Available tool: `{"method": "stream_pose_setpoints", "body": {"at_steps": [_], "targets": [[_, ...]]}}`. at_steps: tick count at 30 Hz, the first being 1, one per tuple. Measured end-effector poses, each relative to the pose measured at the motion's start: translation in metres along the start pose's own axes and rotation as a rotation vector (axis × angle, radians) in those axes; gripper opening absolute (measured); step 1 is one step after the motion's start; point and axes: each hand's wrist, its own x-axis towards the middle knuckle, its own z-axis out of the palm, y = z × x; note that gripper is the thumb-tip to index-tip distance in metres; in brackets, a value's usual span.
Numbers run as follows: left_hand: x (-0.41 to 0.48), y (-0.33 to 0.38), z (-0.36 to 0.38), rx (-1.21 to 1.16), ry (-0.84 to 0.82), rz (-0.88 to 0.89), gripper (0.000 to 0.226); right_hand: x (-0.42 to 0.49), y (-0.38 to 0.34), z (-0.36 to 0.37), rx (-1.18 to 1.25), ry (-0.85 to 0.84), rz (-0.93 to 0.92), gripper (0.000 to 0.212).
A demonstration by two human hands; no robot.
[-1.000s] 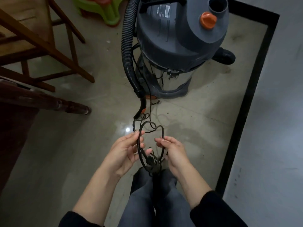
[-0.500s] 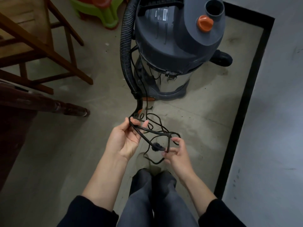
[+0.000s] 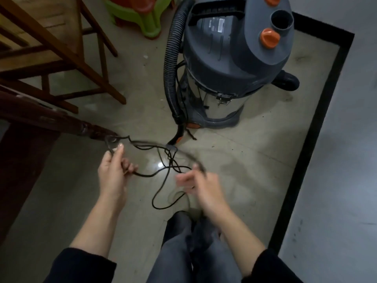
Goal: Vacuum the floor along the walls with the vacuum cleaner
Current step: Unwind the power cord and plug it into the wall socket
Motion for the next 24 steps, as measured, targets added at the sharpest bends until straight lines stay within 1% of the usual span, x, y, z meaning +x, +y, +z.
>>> {"method": "stream_pose_setpoints", "body": {"at_steps": [2,3,4,5,6,7,9,11,12,15,16,17,18,20,21,22,23,24], "targets": [[0.008,0.01,-0.024,0.101,0.114,0.096,0.031,0.01,-0.017,-0.021,0.21,0.193,-0.023,0.051],[0.01,0.017,-0.036,0.213,0.167,0.169,0.034,0.015,-0.022,-0.033,0.247,0.281,-0.039,0.05],[0.013,0.024,-0.049,0.377,0.196,0.258,0.036,0.02,-0.024,-0.044,0.239,0.352,-0.042,0.05],[0.016,0.029,-0.063,0.544,0.187,0.339,0.039,0.024,-0.026,-0.051,0.204,0.395,-0.034,0.049],[0.019,0.033,-0.076,0.71,0.163,0.374,0.041,0.027,-0.025,-0.054,0.149,0.42,-0.019,0.047],[0.022,0.034,-0.089,0.865,0.141,0.367,0.041,0.028,-0.023,-0.054,0.091,0.431,0.001,0.044],[0.024,0.032,-0.108,1.124,0.068,0.316,0.044,0.027,-0.019,-0.045,-0.029,0.417,0.033,0.04],[0.022,0.026,-0.12,1.272,-0.01,0.224,0.049,0.02,-0.015,-0.03,-0.168,0.374,0.034,0.04],[0.02,0.024,-0.123,1.331,-0.022,0.164,0.05,0.015,-0.014,-0.022,-0.246,0.34,0.025,0.04],[0.009,0.019,-0.136,1.489,0.075,-0.127,0.054,-0.004,-0.018,0.004,-0.539,0.201,-0.016,0.037],[0.004,0.02,-0.14,1.456,0.09,-0.237,0.056,-0.011,-0.021,0.013,-0.645,0.156,-0.051,0.038],[-0.002,0.023,-0.143,1.355,0.086,-0.334,0.059,-0.017,-0.025,0.021,-0.747,0.121,-0.085,0.041],[-0.007,0.029,-0.144,1.172,0.096,-0.417,0.061,-0.023,-0.029,0.029,-0.841,0.097,-0.118,0.044],[-0.013,0.04,-0.152,0.636,0.226,-0.502,0.069,-0.03,-0.036,0.044,-0.998,0.08,-0.144,0.05],[-0.013,0.045,-0.161,0.418,0.303,-0.482,0.074,-0.032,-0.039,0.052,-1.04,0.076,-0.135,0.051],[-0.012,0.05,-0.17,0.282,0.378,-0.439,0.078,-0.032,-0.042,0.059,-1.045,0.067,-0.121,0.052],[-0.012,0.055,-0.181,0.218,0.443,-0.382,0.08,-0.031,-0.045,0.066,-1.026,0.055,-0.105,0.052],[-0.014,0.061,-0.191,0.228,0.505,-0.314,0.077,-0.031,-0.049,0.073,-0.997,0.049,-0.099,0.052]]}}
